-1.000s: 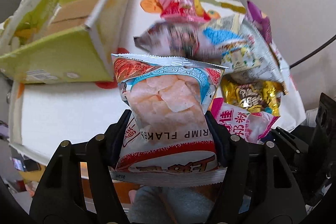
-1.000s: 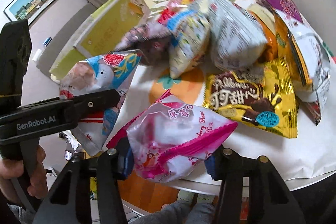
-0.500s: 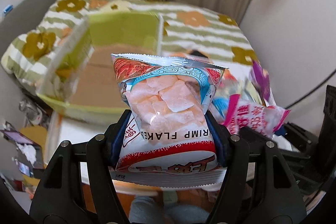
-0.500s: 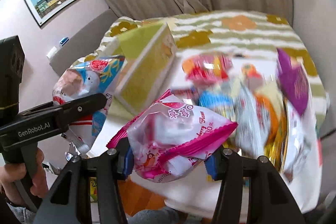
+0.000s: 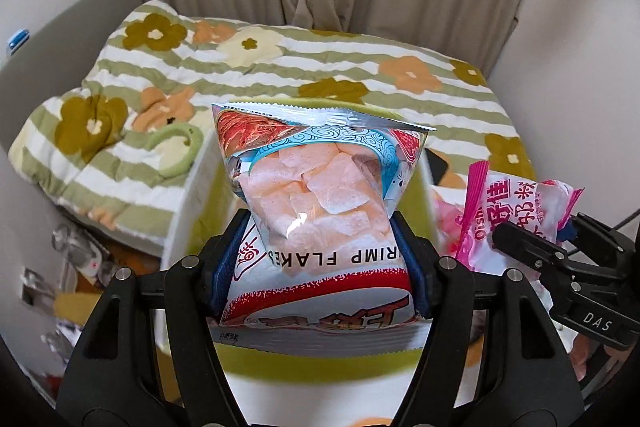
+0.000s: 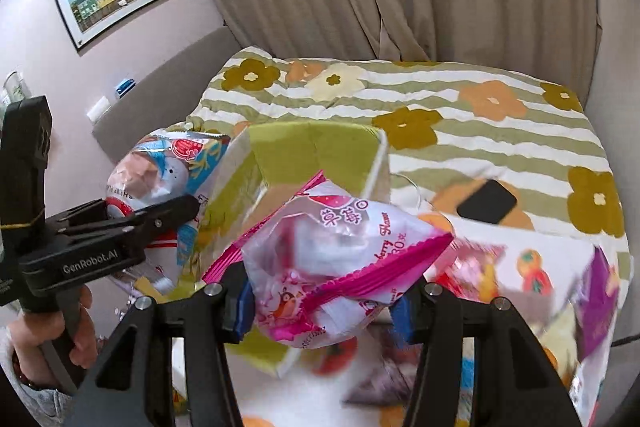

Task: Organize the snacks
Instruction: 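Carry both bags over the yellow box and release them inside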

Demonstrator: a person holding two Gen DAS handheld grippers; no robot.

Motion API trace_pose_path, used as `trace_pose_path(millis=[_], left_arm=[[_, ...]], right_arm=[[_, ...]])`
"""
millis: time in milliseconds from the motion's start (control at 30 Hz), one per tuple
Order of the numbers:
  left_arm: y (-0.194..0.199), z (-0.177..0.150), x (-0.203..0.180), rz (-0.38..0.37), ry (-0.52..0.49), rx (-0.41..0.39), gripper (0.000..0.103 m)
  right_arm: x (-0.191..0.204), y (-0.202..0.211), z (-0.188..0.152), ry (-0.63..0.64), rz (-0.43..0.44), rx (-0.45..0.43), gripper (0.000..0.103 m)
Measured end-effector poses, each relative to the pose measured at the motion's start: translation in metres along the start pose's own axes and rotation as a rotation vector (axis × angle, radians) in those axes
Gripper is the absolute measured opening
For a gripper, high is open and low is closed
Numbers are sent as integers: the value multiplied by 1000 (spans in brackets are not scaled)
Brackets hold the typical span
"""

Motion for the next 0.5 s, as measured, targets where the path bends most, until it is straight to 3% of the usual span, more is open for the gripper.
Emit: trace_pose_path(millis=[233, 433, 500], left_arm=[[-62, 38, 53, -15, -26, 94, 64], [-115, 43, 74, -26, -42, 177, 67], [-125, 41, 74, -18, -49, 194, 78]], right_arm=[[27, -61, 38, -28, -52, 54, 50], [24, -88, 46, -68, -100, 89, 50], [20, -93, 47, -77, -117, 99, 50]])
Point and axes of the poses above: each gripper's, at about its wrist camera, not at the fingertips, and y roughly against the way its jaws point, x to its left, z to its top, the point moved 6 cm from there along -y, roughly the way its jaws point, and after that the axes turned 11 degrees about -z, right-handed, at the moved point
